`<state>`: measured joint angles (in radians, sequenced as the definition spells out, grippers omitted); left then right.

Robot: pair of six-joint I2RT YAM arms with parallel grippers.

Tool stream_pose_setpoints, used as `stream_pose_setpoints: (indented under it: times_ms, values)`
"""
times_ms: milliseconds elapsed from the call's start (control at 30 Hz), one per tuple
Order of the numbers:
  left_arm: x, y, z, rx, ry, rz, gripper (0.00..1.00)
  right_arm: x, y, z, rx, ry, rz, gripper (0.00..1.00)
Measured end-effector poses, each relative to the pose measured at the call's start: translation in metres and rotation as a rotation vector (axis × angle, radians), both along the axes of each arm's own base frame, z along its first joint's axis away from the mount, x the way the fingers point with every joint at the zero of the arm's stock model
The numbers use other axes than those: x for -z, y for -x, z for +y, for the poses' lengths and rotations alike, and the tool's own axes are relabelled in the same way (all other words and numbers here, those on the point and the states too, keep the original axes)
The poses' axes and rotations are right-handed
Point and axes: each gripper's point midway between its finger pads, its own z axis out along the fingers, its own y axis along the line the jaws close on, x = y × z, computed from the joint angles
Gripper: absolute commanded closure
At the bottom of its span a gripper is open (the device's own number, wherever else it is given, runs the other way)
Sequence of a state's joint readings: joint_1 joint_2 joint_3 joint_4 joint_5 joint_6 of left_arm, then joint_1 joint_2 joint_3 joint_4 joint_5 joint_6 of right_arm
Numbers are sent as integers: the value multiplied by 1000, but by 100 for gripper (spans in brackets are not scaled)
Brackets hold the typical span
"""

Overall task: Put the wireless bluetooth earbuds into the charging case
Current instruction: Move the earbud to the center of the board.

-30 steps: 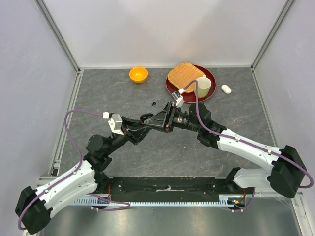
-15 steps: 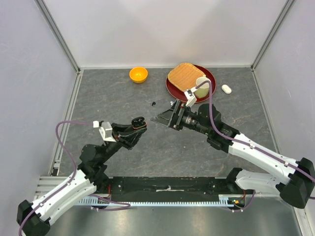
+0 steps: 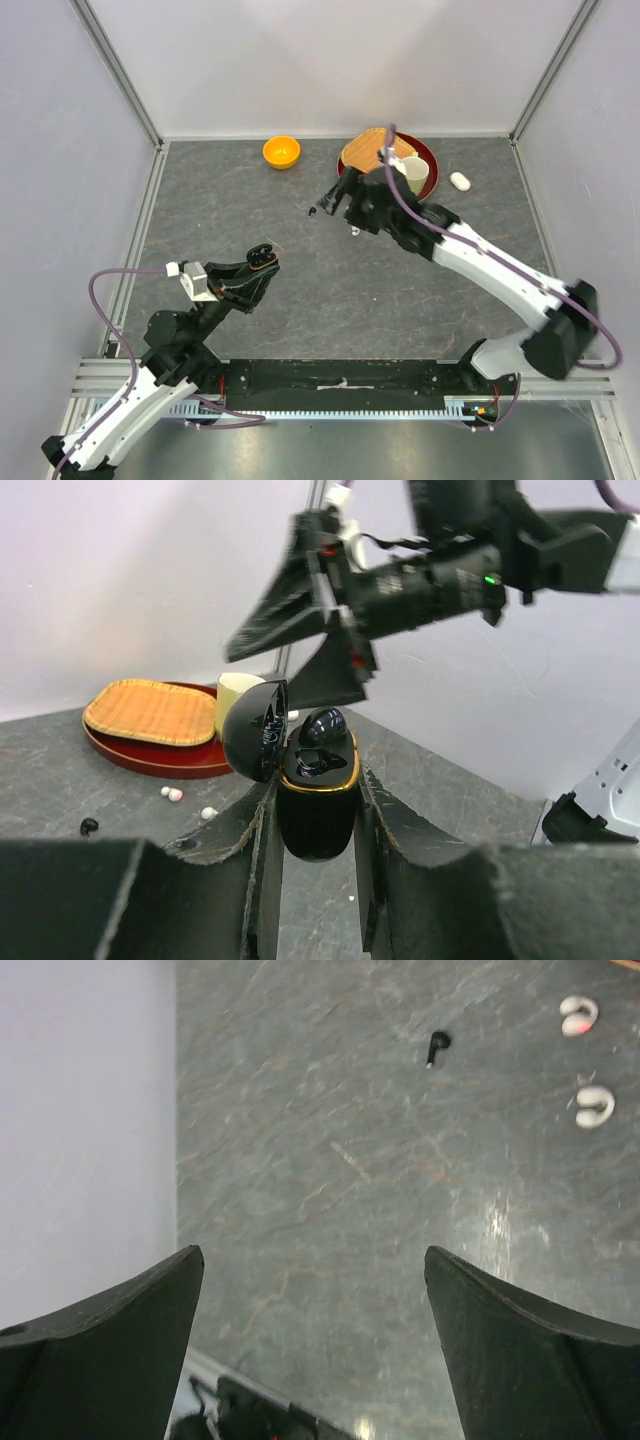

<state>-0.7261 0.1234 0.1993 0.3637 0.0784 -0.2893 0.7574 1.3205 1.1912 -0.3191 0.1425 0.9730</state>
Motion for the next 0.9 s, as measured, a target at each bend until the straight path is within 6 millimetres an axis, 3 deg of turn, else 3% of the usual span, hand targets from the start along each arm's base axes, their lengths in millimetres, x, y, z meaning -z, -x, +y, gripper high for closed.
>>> stream_pose_setpoints:
  times_ms: [233, 400, 567, 900]
  values:
    - [4, 2, 3, -7, -45, 16, 98, 55, -65, 33, 74, 246, 139, 16]
    - [1, 6, 6, -10, -50, 0, 98, 108, -91, 48, 120, 325, 243, 20]
    - [0, 10, 10, -12, -52, -13, 98, 150, -111, 58, 177, 357, 319, 25]
    - [7, 10, 10, -19, -82, -8, 98, 181, -157, 74, 254, 361, 318, 41]
